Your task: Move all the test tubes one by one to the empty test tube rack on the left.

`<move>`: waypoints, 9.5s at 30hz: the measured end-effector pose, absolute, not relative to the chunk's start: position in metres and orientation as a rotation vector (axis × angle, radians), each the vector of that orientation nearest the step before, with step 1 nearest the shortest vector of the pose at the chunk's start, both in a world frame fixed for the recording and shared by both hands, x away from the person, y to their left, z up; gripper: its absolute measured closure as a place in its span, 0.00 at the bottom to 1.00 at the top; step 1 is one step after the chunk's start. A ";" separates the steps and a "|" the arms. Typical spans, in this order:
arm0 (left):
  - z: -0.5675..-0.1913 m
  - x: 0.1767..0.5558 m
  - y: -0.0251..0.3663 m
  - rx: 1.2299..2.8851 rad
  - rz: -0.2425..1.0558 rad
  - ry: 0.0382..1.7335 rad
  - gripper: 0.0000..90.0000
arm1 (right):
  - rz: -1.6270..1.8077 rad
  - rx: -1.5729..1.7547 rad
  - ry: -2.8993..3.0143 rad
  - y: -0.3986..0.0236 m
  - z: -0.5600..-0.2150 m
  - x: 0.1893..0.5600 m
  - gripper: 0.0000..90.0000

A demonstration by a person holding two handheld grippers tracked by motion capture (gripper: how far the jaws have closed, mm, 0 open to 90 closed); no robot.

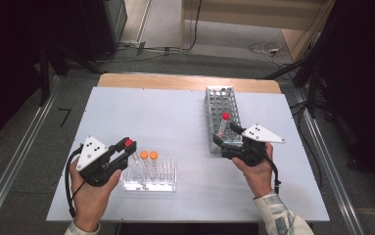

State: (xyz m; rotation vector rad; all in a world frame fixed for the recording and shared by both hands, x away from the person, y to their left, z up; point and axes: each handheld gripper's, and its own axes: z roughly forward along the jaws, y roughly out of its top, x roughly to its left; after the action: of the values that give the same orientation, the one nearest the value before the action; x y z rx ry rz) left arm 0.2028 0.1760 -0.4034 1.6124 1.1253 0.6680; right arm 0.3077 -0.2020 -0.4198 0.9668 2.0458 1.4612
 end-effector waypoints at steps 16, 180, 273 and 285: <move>-0.420 0.205 0.173 1.638 0.646 1.144 0.79 | 1.456 0.967 2.052 -0.202 -0.422 0.308 0.26; -0.388 0.273 0.104 1.619 0.591 1.035 0.49 | 1.437 0.735 2.213 -0.071 -0.425 0.313 0.79; -0.375 0.215 0.188 1.557 0.808 1.175 0.79 | 1.429 0.937 2.048 -0.217 -0.411 0.301 0.23; -0.384 0.202 0.193 1.560 0.770 1.192 0.79 | 1.411 0.951 2.041 -0.224 -0.413 0.298 0.23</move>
State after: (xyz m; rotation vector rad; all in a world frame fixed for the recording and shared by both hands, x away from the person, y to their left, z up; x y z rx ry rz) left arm 0.2024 0.1933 -0.3838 1.5602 1.1921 0.7701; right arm 0.2981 -0.2243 -0.4131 0.9513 2.0407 1.4108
